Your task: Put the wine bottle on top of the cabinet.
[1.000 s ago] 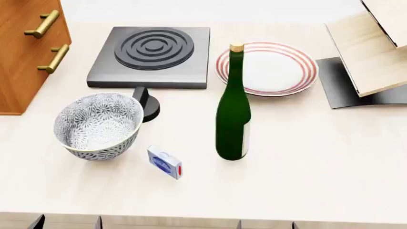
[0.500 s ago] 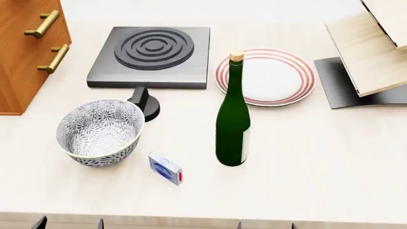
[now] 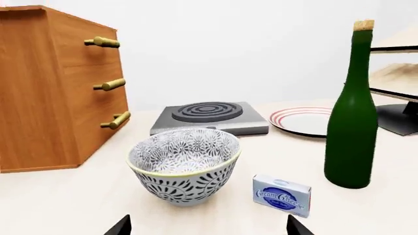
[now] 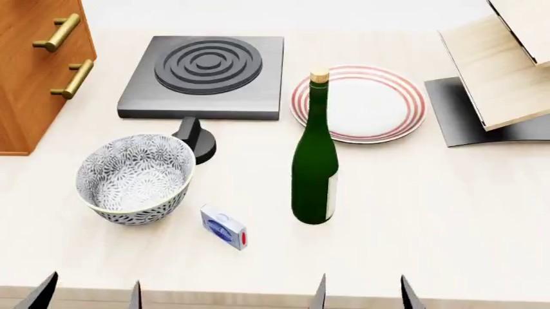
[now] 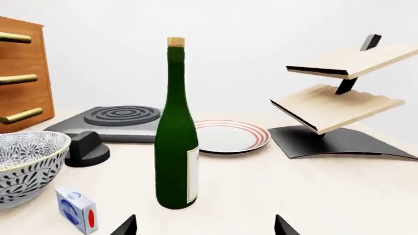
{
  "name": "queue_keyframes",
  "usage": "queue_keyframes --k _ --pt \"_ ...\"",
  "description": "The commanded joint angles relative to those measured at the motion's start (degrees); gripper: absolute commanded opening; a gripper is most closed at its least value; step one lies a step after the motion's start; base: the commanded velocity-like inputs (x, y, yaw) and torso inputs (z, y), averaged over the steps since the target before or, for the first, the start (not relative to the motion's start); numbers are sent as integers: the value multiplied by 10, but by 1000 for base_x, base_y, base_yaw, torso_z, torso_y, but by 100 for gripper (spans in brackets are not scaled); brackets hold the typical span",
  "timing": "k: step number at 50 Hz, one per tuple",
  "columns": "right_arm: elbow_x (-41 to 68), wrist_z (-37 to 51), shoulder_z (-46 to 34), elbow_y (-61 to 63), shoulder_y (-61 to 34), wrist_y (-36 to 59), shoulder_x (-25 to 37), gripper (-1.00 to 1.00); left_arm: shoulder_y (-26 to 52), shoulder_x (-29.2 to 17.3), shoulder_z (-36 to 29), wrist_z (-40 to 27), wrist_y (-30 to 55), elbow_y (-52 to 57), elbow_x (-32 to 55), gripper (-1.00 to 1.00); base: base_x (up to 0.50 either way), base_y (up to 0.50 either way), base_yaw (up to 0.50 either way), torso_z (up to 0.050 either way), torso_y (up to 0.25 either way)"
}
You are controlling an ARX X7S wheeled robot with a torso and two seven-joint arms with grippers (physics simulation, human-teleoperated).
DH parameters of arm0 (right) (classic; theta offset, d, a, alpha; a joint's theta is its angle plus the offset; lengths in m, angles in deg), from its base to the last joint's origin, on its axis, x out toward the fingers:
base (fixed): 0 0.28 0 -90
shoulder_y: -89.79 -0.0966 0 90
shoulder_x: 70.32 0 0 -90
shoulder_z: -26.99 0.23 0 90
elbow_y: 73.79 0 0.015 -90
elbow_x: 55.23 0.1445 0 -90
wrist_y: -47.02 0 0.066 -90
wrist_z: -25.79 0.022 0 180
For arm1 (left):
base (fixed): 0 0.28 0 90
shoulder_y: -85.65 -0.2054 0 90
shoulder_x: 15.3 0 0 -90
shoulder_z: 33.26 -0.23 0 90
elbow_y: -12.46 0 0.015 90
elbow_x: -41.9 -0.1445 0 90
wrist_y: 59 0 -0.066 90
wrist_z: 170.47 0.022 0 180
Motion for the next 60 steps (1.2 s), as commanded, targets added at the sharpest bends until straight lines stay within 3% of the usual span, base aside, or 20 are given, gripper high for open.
queue_keyframes --k 1,15,25,46,60 --pt "10 11 -8 135 4 67 13 100 -10 -11 -14 -3 52 118 10 100 0 0 0 0 0" --pt "-5 22 -38 283 -5 152 30 100 -3 -24 -25 -16 146 272 15 100 0 0 0 0 0" --pt "-7 28 -49 320 -12 175 37 100 11 -29 -34 -24 205 359 15 100 0 0 0 0 0" --pt "21 31 -48 335 -16 190 43 100 17 -37 -46 -37 217 373 18 100 5 0 0 0 0" --pt "29 38 -48 323 -16 183 48 100 22 -43 -53 -45 231 388 20 100 491 0 0 0 0"
